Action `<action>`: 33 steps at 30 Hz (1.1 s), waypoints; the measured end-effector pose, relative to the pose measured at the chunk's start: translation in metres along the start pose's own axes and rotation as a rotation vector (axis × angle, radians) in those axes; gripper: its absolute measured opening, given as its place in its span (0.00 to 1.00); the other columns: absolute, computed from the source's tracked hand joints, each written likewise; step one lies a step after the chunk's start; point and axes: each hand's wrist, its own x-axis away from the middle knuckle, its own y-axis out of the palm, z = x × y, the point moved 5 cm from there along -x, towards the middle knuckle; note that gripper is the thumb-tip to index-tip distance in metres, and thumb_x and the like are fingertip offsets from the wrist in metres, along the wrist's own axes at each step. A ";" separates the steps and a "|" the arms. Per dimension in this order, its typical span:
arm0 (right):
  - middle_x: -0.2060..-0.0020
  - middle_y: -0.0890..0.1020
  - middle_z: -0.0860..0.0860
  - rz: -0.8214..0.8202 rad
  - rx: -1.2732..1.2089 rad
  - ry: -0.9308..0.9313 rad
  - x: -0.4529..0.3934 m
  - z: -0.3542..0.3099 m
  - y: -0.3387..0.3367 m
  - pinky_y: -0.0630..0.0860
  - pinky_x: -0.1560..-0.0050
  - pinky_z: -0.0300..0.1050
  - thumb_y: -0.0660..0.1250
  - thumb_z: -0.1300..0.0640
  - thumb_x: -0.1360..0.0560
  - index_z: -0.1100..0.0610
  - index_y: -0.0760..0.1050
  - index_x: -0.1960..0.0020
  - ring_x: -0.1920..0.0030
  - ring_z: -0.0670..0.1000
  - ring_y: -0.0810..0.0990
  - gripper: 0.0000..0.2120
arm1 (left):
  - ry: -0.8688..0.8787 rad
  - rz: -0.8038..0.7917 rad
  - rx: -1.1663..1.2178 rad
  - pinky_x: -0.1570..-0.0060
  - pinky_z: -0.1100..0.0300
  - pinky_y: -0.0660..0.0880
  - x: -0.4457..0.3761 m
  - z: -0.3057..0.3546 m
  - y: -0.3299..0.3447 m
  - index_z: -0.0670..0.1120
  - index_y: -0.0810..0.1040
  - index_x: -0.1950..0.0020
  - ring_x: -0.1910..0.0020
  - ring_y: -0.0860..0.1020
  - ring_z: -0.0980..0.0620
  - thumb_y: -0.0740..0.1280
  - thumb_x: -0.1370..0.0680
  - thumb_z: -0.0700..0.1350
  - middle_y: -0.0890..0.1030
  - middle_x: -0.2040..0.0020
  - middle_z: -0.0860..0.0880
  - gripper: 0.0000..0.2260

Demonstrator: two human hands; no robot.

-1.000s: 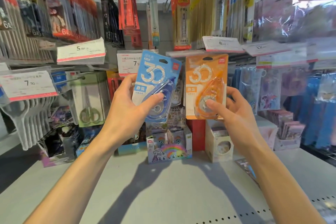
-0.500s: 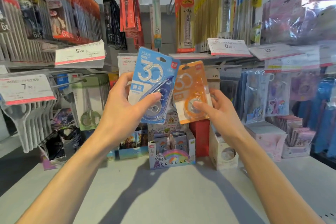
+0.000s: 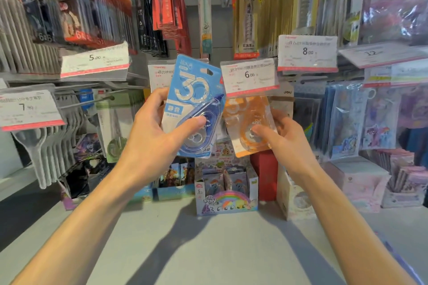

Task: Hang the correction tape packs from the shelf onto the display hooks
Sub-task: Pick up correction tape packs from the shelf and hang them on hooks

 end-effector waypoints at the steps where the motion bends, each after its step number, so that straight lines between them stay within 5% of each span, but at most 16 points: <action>1: 0.39 0.84 0.43 -0.006 -0.002 0.006 -0.002 0.003 0.003 0.76 0.33 0.51 0.71 0.39 0.33 0.48 0.74 0.28 0.38 0.46 0.81 0.34 | 0.001 0.001 -0.001 0.47 0.65 0.80 0.000 0.000 0.000 0.59 0.75 0.38 0.44 0.85 0.58 0.76 0.27 0.52 0.85 0.42 0.60 0.20; 3: 0.38 0.84 0.45 -0.025 -0.004 0.025 -0.006 0.010 0.012 0.77 0.36 0.48 0.70 0.39 0.33 0.49 0.73 0.28 0.38 0.46 0.81 0.36 | 0.007 -0.001 0.000 0.49 0.66 0.80 -0.001 -0.001 0.000 0.58 0.75 0.38 0.44 0.85 0.58 0.76 0.26 0.50 0.85 0.42 0.60 0.19; 7: 0.53 0.87 0.39 0.010 -0.024 0.049 -0.019 0.029 0.028 0.78 0.56 0.32 0.68 0.48 0.28 0.42 0.79 0.46 0.51 0.38 0.84 0.11 | 0.014 0.001 0.026 0.50 0.66 0.80 -0.005 -0.005 -0.002 0.58 0.75 0.39 0.45 0.85 0.57 0.77 0.27 0.48 0.86 0.43 0.59 0.19; 15: 0.52 0.85 0.43 0.098 -0.027 0.115 -0.038 0.043 0.049 0.83 0.49 0.44 0.72 0.46 0.22 0.48 0.76 0.36 0.52 0.40 0.85 0.16 | 0.025 -0.029 0.093 0.52 0.66 0.81 -0.014 -0.013 -0.007 0.54 0.76 0.39 0.47 0.86 0.58 0.78 0.30 0.52 0.86 0.45 0.61 0.22; 18: 0.54 0.82 0.34 0.064 0.079 0.106 -0.031 0.036 0.043 0.74 0.56 0.30 0.70 0.44 0.21 0.42 0.76 0.41 0.49 0.35 0.82 0.09 | 0.032 -0.037 0.097 0.50 0.64 0.81 -0.016 -0.015 -0.006 0.55 0.76 0.39 0.46 0.85 0.58 0.78 0.29 0.48 0.86 0.45 0.61 0.20; 21: 0.46 0.84 0.39 0.040 0.186 0.074 -0.015 0.031 0.031 0.72 0.50 0.29 0.67 0.50 0.20 0.45 0.77 0.34 0.43 0.42 0.82 0.14 | 0.049 -0.033 0.099 0.48 0.62 0.81 -0.013 -0.016 -0.006 0.56 0.76 0.39 0.45 0.85 0.58 0.77 0.27 0.47 0.86 0.43 0.60 0.19; 24: 0.44 0.84 0.40 0.076 0.216 0.024 0.005 0.022 0.018 0.75 0.49 0.24 0.68 0.51 0.20 0.51 0.77 0.32 0.47 0.31 0.81 0.17 | 0.050 -0.021 0.133 0.51 0.63 0.82 -0.007 -0.016 -0.004 0.56 0.76 0.40 0.47 0.86 0.57 0.77 0.27 0.46 0.86 0.44 0.60 0.19; 28: 0.42 0.84 0.41 0.113 0.218 -0.069 0.033 0.004 0.012 0.77 0.37 0.40 0.70 0.49 0.20 0.50 0.79 0.35 0.41 0.40 0.82 0.15 | 0.004 -0.019 0.190 0.53 0.59 0.82 0.004 -0.020 0.002 0.55 0.77 0.42 0.48 0.87 0.53 0.77 0.31 0.50 0.87 0.46 0.56 0.19; 33: 0.45 0.87 0.42 -0.162 -0.053 -0.101 0.056 -0.016 0.032 0.77 0.43 0.33 0.71 0.57 0.21 0.53 0.82 0.38 0.43 0.41 0.85 0.12 | -0.082 -0.033 0.238 0.53 0.58 0.82 0.016 -0.029 0.018 0.50 0.77 0.44 0.51 0.87 0.52 0.79 0.33 0.46 0.88 0.48 0.52 0.20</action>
